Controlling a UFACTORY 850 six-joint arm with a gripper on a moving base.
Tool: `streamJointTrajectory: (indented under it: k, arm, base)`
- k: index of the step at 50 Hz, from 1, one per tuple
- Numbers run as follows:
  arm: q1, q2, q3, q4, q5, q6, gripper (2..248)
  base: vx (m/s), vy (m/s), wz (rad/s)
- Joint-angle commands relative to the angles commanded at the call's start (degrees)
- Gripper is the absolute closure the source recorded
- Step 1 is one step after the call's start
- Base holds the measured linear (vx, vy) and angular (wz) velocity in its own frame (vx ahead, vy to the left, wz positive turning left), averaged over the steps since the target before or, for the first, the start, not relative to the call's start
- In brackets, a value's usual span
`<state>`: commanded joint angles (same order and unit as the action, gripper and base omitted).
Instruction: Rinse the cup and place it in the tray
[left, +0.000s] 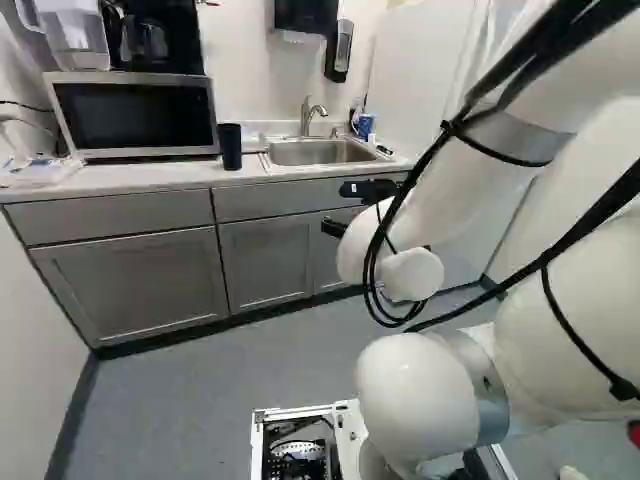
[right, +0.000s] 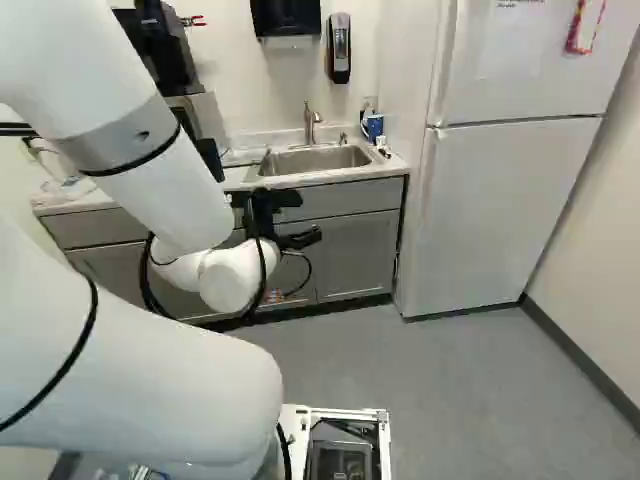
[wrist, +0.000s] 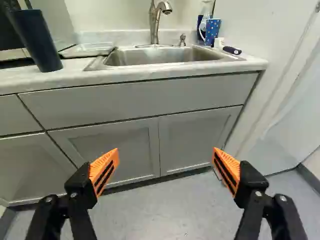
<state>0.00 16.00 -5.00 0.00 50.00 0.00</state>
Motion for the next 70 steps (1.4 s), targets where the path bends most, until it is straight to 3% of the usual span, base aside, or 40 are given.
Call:
streamJointTrajectory:
  k: [41, 70]
  arm:
    - [0.0, 0.7, -0.1, 0.0, 0.0, 0.0, 3]
    - [0.0, 1.1, -3.9, 0.0, 0.0, 0.0, 3]
  base:
    - [0.000, 0.000, 0.000]
    - [0.000, 0.000, 0.000]
